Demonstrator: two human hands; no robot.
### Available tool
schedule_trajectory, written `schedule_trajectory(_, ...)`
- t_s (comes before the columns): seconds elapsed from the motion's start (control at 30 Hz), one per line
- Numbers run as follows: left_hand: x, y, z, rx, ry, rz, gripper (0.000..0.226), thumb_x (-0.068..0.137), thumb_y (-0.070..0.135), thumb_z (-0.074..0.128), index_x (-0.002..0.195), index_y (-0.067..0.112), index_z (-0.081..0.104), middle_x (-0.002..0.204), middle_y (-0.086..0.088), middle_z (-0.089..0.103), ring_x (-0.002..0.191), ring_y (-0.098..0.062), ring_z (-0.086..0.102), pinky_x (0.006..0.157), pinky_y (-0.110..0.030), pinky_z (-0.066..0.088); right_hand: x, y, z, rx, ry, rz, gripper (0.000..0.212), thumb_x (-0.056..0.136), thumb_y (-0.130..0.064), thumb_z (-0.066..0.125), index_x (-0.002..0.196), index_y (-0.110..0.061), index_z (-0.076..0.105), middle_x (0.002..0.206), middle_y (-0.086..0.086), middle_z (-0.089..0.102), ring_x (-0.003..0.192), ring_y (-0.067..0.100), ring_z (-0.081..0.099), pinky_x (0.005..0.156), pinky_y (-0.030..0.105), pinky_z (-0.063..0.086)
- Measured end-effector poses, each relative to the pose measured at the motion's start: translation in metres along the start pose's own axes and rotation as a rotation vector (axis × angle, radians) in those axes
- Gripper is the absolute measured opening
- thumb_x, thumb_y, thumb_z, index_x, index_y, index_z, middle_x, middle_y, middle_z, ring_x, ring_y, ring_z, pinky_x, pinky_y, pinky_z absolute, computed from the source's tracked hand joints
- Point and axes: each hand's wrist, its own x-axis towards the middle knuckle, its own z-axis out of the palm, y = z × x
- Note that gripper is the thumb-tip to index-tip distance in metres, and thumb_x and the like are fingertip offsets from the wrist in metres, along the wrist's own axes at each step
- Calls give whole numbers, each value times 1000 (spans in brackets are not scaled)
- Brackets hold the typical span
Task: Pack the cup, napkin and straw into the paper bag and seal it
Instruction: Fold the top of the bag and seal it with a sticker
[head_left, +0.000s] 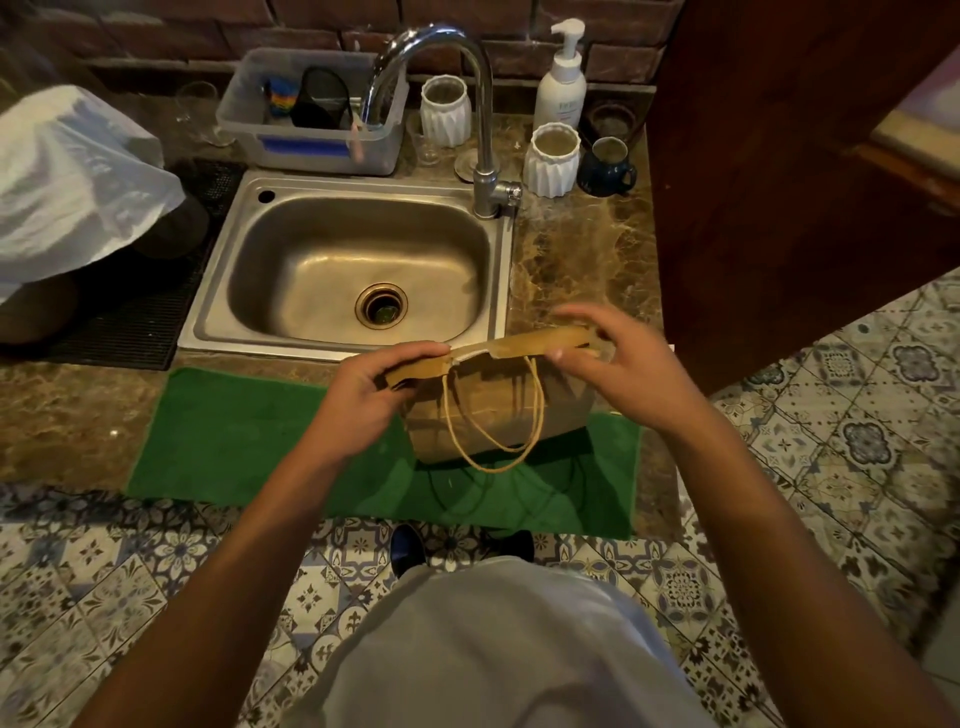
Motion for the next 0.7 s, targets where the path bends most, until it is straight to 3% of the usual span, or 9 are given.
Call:
schedule_trajectory(0.07, 3, 1, -2, -27, 10, -8, 57, 84, -20, 60, 111, 29, 72, 109, 28, 75, 114, 4, 66, 98, -13, 49, 2, 3, 1, 131, -124, -7, 45, 90, -35, 75, 133, -29, 62, 124, -13, 67, 110, -5, 62, 87, 17, 50)
schedule_trajectory(0.13, 4, 2, -2, -70, 25, -31, 54, 85, -20, 59, 106, 27, 74, 104, 25, 77, 109, 3, 68, 97, -17, 52, 4, 8, 2, 128, -118, -50, 42, 90, -23, 77, 129, -29, 65, 117, -18, 67, 105, -11, 61, 82, 7, 45)
schedule_trajectory(0.23, 5, -2, -4, -129, 42, -61, 54, 88, -17, 58, 87, 33, 81, 101, 17, 79, 105, -3, 71, 92, -23, 57, 5, 14, 6, 88, -4, -96, 37, 89, -11, 74, 118, -34, 69, 109, -20, 70, 104, -7, 62, 90, 22, 49)
schedule_trajectory(0.3, 6, -6, -5, -144, 17, -41, 56, 87, -18, 58, 81, 32, 81, 103, 11, 79, 108, -9, 71, 98, -30, 57, 3, 15, 11, 124, 49, -105, 37, 90, -8, 73, 114, -35, 71, 109, -17, 73, 106, -2, 65, 94, 28, 52)
schedule_trajectory(0.47, 2, 2, -21, -76, -147, -20, 47, 87, -14, 60, 98, 28, 77, 123, 3, 73, 125, -16, 64, 105, -33, 52, -6, 21, 20, 262, 108, -77, 36, 90, -2, 71, 113, -30, 75, 112, -9, 76, 112, 8, 69, 98, 35, 55)
schedule_trajectory(0.57, 3, 26, -32, -57, -184, -56, 33, 87, 10, 57, 115, 20, 72, 130, 7, 71, 126, -6, 61, 98, -23, 51, -11, 21, 23, 343, 132, -54, 36, 89, 1, 71, 107, -30, 75, 108, -13, 75, 106, 2, 70, 94, 25, 55)
schedule_trajectory(0.63, 12, 38, -27, 126, -145, 10, 32, 93, 30, 56, 120, 22, 72, 128, 14, 70, 123, 3, 59, 98, -22, 45, -14, 19, 25, 372, 138, -56, 35, 89, 2, 71, 105, -29, 75, 106, -15, 74, 103, -2, 70, 90, 17, 54)
schedule_trajectory(0.7, 24, 43, -13, 398, -231, 148, 36, 97, 42, 57, 123, 23, 72, 128, 11, 69, 121, 2, 59, 103, -25, 44, -16, 20, 28, 387, 167, -70, 32, 89, 3, 70, 107, -22, 76, 105, -12, 75, 102, -1, 71, 89, 16, 53)
